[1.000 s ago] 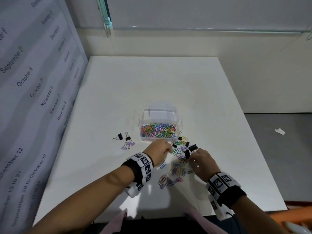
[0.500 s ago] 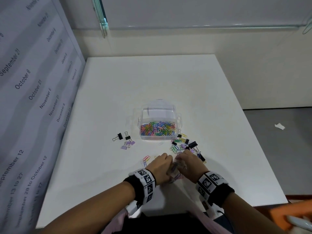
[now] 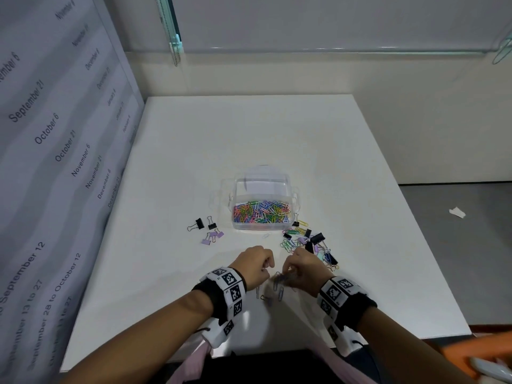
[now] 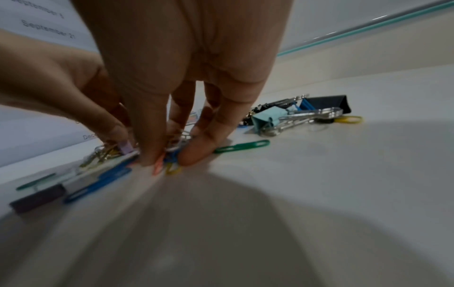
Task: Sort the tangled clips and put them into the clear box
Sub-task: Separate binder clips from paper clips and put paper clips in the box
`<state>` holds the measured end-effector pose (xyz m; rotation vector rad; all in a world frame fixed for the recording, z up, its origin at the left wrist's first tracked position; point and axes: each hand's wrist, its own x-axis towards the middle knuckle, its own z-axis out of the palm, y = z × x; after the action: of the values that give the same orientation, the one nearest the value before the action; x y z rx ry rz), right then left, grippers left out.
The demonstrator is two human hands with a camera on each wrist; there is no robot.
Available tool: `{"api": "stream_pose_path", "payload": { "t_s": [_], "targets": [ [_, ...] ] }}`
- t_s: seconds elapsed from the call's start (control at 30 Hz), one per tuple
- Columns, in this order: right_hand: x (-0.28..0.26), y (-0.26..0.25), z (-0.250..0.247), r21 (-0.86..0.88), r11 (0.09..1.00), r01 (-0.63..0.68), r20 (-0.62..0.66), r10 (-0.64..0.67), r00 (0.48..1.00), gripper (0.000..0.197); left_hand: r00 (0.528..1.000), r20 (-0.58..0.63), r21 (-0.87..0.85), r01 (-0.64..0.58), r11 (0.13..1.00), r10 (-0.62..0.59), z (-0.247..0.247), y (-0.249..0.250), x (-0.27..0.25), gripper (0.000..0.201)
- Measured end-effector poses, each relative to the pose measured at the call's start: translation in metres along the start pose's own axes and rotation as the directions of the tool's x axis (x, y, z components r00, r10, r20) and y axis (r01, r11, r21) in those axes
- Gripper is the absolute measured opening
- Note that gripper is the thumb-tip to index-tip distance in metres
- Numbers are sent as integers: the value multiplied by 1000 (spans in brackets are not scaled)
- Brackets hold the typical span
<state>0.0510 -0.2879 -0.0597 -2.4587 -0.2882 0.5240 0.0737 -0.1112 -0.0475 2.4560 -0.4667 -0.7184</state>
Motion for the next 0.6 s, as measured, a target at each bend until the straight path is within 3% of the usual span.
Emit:
{"api": "stream_pose_path", "payload": {
  "t_s": [0.1,0.23,0.4,0.6],
  "targets": [
    [8,-3,-4,26,999,42,-50,-40,998,19,1000,-20,-18,10,1000,-10,-6,-6,1,25],
    [17,-14,-27,28,993,-111,28,110,994,17,999,-48,-6,16,1000,-16,-9,-13,-1,28],
    [38,-26,-51,46,993,-110,-82,113,990,14,996,42,66,-82,994,80,-7,-17,-8,27],
    [69,-50,-81,138,990,-32,-235,64,970,15,997,46,135,-61,989,55,1,-12,-2,36]
  ]
}}
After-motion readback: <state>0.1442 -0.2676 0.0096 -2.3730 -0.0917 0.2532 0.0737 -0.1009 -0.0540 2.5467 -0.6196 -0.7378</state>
